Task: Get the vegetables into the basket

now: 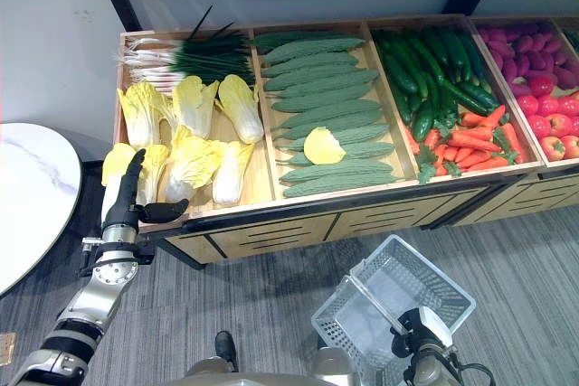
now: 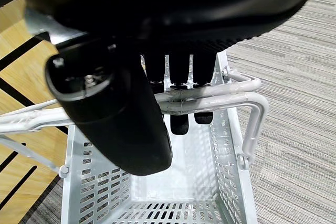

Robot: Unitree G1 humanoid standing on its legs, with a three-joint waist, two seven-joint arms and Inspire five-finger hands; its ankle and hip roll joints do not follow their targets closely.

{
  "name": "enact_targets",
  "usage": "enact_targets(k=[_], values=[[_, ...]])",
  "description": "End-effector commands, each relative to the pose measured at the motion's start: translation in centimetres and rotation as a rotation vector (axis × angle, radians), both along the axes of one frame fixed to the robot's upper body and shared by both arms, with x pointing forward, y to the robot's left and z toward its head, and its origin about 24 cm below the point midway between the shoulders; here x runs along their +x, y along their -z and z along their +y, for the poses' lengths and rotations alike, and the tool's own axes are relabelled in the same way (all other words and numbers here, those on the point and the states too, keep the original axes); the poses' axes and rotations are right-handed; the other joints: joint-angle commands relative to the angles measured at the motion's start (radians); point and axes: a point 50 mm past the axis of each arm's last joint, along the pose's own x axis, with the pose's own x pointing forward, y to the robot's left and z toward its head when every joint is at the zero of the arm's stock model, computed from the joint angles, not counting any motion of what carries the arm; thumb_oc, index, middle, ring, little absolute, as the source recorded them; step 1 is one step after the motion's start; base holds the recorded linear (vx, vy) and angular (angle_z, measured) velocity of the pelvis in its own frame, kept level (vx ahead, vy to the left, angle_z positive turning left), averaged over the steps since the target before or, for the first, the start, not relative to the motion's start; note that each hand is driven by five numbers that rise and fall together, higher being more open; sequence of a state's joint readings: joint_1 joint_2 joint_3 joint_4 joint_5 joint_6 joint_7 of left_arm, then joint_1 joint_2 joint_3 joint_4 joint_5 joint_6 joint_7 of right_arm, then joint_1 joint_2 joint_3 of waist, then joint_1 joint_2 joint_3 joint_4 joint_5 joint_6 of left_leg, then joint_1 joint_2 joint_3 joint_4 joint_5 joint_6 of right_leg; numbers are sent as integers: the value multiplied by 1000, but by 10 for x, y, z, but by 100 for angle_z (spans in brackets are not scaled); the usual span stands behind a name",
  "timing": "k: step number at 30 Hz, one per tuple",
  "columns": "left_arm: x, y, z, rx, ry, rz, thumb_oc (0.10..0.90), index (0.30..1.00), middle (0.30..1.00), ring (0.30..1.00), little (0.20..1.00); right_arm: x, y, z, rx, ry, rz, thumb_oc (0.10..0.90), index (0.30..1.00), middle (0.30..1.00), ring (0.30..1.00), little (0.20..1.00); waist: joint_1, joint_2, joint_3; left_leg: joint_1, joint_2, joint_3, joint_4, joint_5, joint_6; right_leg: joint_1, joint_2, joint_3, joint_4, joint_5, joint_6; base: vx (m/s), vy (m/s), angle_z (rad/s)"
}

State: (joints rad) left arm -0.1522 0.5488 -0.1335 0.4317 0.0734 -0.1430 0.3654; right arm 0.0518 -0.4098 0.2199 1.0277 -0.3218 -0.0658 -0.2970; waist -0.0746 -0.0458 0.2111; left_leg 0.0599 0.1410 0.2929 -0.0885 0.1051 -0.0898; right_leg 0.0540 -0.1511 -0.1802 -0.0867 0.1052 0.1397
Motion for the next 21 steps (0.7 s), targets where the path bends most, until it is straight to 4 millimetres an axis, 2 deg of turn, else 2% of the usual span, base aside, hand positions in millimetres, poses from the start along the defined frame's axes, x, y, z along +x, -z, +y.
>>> enact_targets(k=[1, 12, 13, 17, 21], values=[[37, -69, -6, 145, 95, -244, 900, 1000, 1000, 1000, 1000, 28, -19, -17, -88, -70, -86, 400, 300, 300, 300, 300, -10, -45, 6, 83, 30, -13, 1, -144, -41, -18, -25, 3, 5, -23, 46, 4, 7, -11], [43, -51, -6, 251, 89, -140, 900, 1000, 1000, 1000, 1000, 32, -21, -16, -92, -84, -101, 400, 300, 300, 300, 300, -23, -42, 14, 88, 30, -1, 1, -146, -41, -24, -25, 15, 5, -19, 49, 0, 2, -2], [41, -41, -4, 249, 68, -102, 900, 1000, 1000, 1000, 1000, 34, -22, -16, -92, -91, -112, 400, 300, 300, 300, 300, -27, -43, 15, 89, 30, 0, 1, -147, -41, -26, -24, 18, 6, -19, 47, 0, 0, 0], [37, -29, -2, 241, 44, -63, 900, 1000, 1000, 1000, 1000, 33, -22, -16, -94, -89, -116, 400, 300, 300, 300, 300, -27, -43, 15, 92, 30, 4, 1, -147, -41, -25, -23, 20, 5, -19, 46, 0, 0, 0], [29, -6, 4, 234, -28, 21, 900, 1000, 1000, 1000, 1000, 29, -19, -16, -97, -73, -94, 400, 300, 300, 300, 300, -24, -46, 15, 94, 30, 5, 1, -148, -40, -22, -23, 20, 4, -20, 45, 0, 0, 0]])
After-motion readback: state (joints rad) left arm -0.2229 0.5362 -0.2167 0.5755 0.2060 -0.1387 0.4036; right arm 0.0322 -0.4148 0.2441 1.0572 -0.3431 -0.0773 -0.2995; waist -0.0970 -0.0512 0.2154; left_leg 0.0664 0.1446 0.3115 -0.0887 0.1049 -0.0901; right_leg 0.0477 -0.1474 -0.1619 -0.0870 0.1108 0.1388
